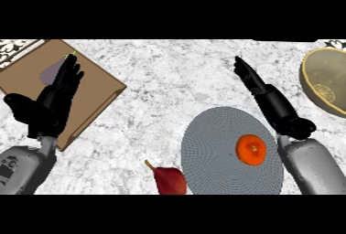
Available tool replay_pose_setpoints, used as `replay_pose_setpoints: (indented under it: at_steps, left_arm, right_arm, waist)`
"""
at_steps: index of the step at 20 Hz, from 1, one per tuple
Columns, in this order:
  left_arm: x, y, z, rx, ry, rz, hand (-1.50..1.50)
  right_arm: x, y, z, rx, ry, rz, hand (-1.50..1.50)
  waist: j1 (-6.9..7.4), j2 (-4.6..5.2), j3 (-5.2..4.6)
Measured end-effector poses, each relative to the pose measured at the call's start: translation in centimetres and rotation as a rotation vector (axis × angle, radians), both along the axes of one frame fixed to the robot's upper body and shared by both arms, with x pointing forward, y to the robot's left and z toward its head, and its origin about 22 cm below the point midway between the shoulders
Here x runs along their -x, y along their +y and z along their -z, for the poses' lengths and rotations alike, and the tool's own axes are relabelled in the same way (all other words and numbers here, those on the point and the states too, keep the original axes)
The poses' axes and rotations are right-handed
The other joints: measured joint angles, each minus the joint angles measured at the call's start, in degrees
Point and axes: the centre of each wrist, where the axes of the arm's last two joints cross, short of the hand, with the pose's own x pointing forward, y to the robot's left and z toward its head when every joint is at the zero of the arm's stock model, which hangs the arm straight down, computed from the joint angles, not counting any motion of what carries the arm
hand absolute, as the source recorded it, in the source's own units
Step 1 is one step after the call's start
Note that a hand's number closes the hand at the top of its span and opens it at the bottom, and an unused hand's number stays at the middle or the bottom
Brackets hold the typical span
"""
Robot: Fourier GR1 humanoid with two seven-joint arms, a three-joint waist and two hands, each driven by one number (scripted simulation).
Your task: Pick the squash from the placemat and place it in the bowl
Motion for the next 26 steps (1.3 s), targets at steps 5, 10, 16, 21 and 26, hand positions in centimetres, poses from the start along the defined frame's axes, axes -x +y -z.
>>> replay_pose_setpoints:
  at_steps: [5, 10, 16, 21, 26]
  left_arm:
    - [-0.3, 1.9, -0.9, 0.003, -0.079, -0.05, 0.0]
    - [0.2, 4.5, -1.1, 0.019, -0.118, -0.111, 0.0]
    - [0.9, 6.8, -0.2, 0.039, -0.144, -0.13, 0.0]
    - [0.7, 7.5, -0.2, 0.045, -0.151, -0.134, 0.0]
    - [1.0, 7.9, 0.0, 0.043, -0.148, -0.125, 0.0]
  right_arm:
    - [1.7, 5.3, -0.7, -0.098, 0.046, -0.274, -1.5]
    - [4.0, 6.2, -1.6, 0.003, -0.118, -0.194, -1.5]
    - [11.3, 6.1, -0.3, 0.071, -0.273, -0.126, -1.5]
    - [14.3, 3.5, -3.2, 0.272, -0.337, -0.069, -1.5]
    - [16.4, 0.7, -7.7, 0.483, -0.307, 0.009, -1.5]
  waist:
    - [-0.07, -0.22, 0.94]
    - [-1.49, -1.08, 1.07]
    - [-2.19, -0.64, 1.28]
    - [-2.48, -0.48, 1.29]
    - [-2.34, -0.42, 1.25]
